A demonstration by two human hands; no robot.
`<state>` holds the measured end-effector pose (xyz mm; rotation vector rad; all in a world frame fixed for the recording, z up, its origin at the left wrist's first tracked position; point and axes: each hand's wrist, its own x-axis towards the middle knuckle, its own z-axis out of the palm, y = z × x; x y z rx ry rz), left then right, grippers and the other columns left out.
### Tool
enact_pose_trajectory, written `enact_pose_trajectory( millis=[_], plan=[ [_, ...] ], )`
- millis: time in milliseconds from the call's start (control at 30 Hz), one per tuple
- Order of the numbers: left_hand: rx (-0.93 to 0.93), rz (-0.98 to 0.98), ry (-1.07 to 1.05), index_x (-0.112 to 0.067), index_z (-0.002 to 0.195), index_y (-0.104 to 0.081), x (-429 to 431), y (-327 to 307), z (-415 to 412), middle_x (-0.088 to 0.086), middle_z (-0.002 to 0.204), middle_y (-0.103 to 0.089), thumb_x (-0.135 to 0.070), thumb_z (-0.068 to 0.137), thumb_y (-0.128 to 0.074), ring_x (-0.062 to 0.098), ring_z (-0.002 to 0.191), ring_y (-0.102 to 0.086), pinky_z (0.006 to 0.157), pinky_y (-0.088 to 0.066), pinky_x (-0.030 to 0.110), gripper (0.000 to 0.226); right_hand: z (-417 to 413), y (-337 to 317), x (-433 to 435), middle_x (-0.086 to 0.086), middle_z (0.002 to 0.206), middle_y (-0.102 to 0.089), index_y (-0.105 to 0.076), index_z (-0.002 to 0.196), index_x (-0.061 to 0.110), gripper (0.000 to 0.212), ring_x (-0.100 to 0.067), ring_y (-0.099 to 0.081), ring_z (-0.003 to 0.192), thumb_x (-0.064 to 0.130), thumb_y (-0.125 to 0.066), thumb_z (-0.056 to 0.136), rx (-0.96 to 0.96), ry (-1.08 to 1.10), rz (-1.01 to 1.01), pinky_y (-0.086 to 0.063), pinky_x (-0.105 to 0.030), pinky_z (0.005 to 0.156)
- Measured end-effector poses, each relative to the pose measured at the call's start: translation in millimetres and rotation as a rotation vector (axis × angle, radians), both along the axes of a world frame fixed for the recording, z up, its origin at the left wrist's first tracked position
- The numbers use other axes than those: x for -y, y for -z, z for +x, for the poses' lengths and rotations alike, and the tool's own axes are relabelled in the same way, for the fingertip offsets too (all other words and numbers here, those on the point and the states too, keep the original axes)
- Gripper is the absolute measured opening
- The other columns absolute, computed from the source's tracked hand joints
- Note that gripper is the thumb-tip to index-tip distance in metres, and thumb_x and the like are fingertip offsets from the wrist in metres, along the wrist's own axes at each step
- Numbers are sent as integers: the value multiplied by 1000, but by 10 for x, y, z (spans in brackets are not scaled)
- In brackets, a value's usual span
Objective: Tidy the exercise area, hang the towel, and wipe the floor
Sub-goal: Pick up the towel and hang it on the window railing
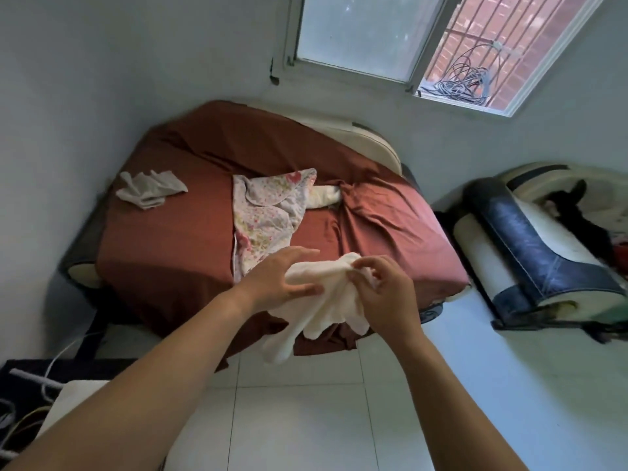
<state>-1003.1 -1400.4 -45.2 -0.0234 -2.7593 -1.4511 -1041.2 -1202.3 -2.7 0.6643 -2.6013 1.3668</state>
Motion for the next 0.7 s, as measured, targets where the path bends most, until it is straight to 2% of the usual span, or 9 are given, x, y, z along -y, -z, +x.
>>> enact_pose_trajectory(
  millis=[67, 233, 333, 433, 533, 600, 700],
  plan=[
    [10, 0, 62, -38, 129, -50, -189, -61, -140, -19, 129, -49, -65, 65, -66, 0, 120, -44, 104, -35, 26, 72, -114, -56, -157, 6, 89, -63, -66, 83, 23, 16, 10, -55, 80, 9, -72, 78, -1, 3, -20, -38, -3, 70],
    [26, -35, 152, -37, 121, -57, -797, -91, -473, -19, 114, -60, -41, 75, -75, 1, 104, -54, 87, -43, 18, 50, -393, -91, -720, 4, 90, -64, -63, 82, 27, 19, 7, -57, 78, 10, -71, 79, -10, 44, -32, -38, -3, 68],
    [-5, -61, 187, -28, 105, -65, -1219, -30, -708, -12, 94, -67, -32, 79, -73, 8, 85, -62, 78, -50, 26, 28, -521, -42, -1208, 4, 90, -63, -66, 83, 20, 13, 12, -55, 79, 8, -70, 79, -1, 113, -48, -37, -2, 69],
    [-52, -94, 216, -22, 93, -68, -1678, -5, -944, -10, 77, -65, -24, 83, -69, 1, 61, -54, 61, -43, 18, 10, -614, 58, -1783, 4, 88, -62, -66, 82, 21, 13, 12, -54, 79, 9, -70, 80, 29, 202, -44, -37, -2, 70],
    [-69, -98, 253, -21, 87, -68, -2140, 11, -1191, -6, 70, -61, -20, 82, -70, 2, 57, -46, 59, -39, 18, 5, -685, 191, -2349, 5, 86, -62, -65, 79, 24, 14, 12, -53, 78, 11, -70, 79, 66, 295, -22, -36, -2, 69],
    [-65, -102, 303, -25, 84, -67, -2430, 6, -1363, -15, 66, -58, -18, 82, -70, -2, 57, -47, 60, -39, 15, 7, -728, 258, -2676, 6, 84, -62, -64, 78, 24, 15, 12, -53, 78, 11, -70, 79, 88, 342, -19, -36, -2, 68],
    [-48, -92, 390, -26, 84, -67, -2813, -19, -1632, -13, 70, -61, -19, 82, -70, -4, 58, -48, 63, -40, 15, 9, -833, 329, -3062, 5, 84, -62, -63, 78, 25, 17, 8, -55, 78, 10, -70, 79, 124, 413, -40, -37, -3, 68]
  ],
)
